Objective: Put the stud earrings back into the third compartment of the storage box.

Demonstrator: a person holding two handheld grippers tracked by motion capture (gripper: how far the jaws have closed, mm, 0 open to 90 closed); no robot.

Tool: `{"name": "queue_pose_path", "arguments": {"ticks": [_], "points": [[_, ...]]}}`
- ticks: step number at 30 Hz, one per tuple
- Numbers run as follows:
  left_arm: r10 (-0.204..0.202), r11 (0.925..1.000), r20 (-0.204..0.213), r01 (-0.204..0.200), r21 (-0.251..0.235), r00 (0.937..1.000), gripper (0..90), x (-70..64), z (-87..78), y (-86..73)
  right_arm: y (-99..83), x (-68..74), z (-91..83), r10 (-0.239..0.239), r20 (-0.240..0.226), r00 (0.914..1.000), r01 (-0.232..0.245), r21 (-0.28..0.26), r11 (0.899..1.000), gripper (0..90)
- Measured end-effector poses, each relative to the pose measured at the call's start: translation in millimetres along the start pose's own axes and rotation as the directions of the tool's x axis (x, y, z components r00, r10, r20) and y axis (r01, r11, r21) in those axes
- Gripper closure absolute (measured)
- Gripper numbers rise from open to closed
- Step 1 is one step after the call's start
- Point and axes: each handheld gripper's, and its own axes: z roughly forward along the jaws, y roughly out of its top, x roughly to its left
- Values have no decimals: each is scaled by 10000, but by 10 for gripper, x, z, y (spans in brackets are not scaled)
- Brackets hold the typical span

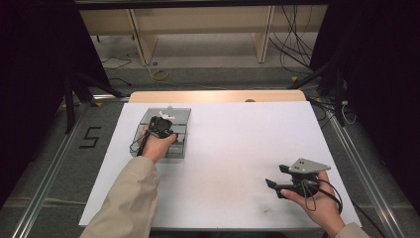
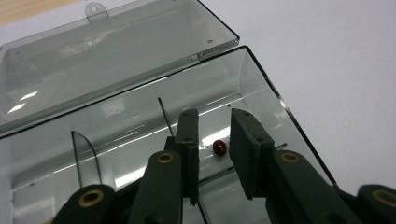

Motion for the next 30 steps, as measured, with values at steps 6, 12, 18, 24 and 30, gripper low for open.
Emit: {"name": "queue_pose_path", "arguments": {"ticks": [6, 12, 18, 24, 30], "points": [[148, 9997, 130, -145, -218, 9998, 635, 0, -165, 0, -2, 1, 4, 7, -7, 10000, -7, -10, 10000, 283], [165, 9997, 66, -163, -207, 9998, 524, -5, -351, -31, -6, -3, 9, 7, 10, 10000, -7, 10, 10000, 283], [-21, 9991, 369, 36, -423, 9993, 467, -30, -492, -52, -7, 1, 12, 10, -5, 10000, -10, 47, 10000, 283], [92, 9981, 821, -42, -610, 9966, 435, -70, -596, -130, -10, -7, 9, 29, -12, 10000, -29, 38, 10000, 283], [126, 9979, 952, -65, -641, 9954, 387, -57, -651, -217, -10, 0, 13, 18, -28, 10000, -17, 65, 10000, 283]]}}
